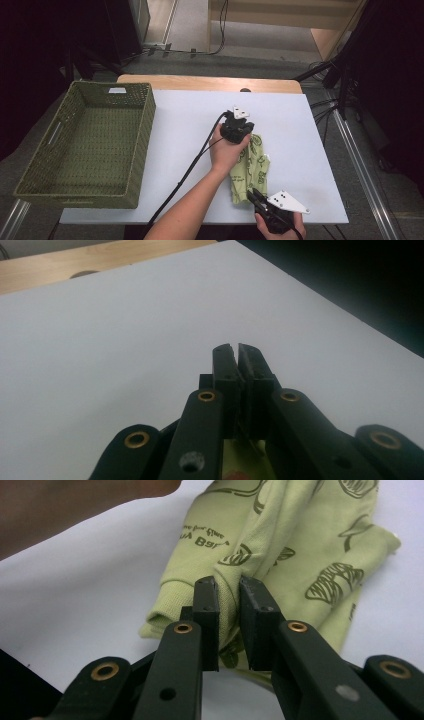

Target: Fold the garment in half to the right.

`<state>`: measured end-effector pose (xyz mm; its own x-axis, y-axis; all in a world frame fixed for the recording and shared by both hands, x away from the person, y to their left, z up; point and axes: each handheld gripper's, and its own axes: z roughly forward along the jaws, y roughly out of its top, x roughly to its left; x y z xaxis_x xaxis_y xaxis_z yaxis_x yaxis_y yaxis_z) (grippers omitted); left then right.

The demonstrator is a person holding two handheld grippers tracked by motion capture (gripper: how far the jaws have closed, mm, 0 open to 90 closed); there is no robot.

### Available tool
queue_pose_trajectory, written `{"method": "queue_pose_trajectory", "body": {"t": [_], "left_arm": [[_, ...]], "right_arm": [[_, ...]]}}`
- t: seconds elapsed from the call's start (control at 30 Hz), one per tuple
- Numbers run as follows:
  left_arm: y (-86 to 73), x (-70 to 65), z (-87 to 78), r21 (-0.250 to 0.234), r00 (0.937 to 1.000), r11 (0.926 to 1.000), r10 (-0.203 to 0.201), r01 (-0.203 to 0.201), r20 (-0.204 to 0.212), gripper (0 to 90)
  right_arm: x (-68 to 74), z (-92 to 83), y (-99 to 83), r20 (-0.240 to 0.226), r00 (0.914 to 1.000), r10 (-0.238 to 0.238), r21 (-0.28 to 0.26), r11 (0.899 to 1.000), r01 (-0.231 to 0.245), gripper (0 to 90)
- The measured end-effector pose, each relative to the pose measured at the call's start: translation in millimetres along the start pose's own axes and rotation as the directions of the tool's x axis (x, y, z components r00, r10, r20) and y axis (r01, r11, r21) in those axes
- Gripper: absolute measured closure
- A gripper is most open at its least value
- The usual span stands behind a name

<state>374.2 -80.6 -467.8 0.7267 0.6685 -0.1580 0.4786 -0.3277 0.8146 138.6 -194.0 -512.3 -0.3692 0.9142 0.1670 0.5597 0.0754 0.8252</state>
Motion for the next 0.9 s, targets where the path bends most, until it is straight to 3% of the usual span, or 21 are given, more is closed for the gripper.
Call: {"method": "queue_pose_trajectory", "body": {"t": [0.23, 0.4, 0.5, 0.57, 0.7, 0.77, 0.9], "left_arm": [[-4.5, -4.7, 19.5, 0.07, 0.9998, 0.9975, 0.012, -0.013, 0.015, 86.6], [-5.2, -4.3, 21.5, 0.08, 0.9993, 0.9968, 0.006, -0.009, 0.037, 86.0], [-3.7, -5.5, 20.2, 0.069, 0.999, 0.9976, 0.006, -0.009, 0.043, 85.7], [-3.1, -5.7, 19.1, 0.046, 0.9973, 0.9989, 0.002, -0.006, 0.074, 83.8], [0.9, -5.8, 13.2, -0.002, 0.9879, 0.9999, -0.013, 0.013, 0.154, 63.0], [3.9, -6.2, 6.9, -0.016, 0.9871, 0.9999, 0.002, 0.001, 0.16, 54.4], [6.9, 2.3, -11.7, -0.048, 0.989, 0.9989, 0.009, -0.002, 0.148, 52.6]], "right_arm": [[-3.9, -0.4, -3.9, 0.003, 0.9998, 0.02, 0.017, 1.0, -0.02, 75.2], [-7.7, -2.6, -6.0, 0.005, 0.9997, 0.024, 0.034, 0.999, -0.025, 72.2], [-12.2, -7.9, -7.3, 0.007, 0.9992, 0.04, 0.043, 0.998, -0.04, 72.0], [-15.0, -10.7, -8.4, 0.011, 0.999, 0.042, 0.044, 0.998, -0.043, 72.1], [-21.3, -17.0, -13.2, 0.025, 0.998, 0.058, 0.059, 0.996, -0.059, 71.3], [-24.9, -20.3, -16.3, 0.036, 0.9977, 0.057, 0.07, 0.996, -0.059, 67.5], [-33.2, -30.9, -19.5, 0.023, 0.9977, 0.065, 0.043, 0.997, -0.065, 61.5]]}}
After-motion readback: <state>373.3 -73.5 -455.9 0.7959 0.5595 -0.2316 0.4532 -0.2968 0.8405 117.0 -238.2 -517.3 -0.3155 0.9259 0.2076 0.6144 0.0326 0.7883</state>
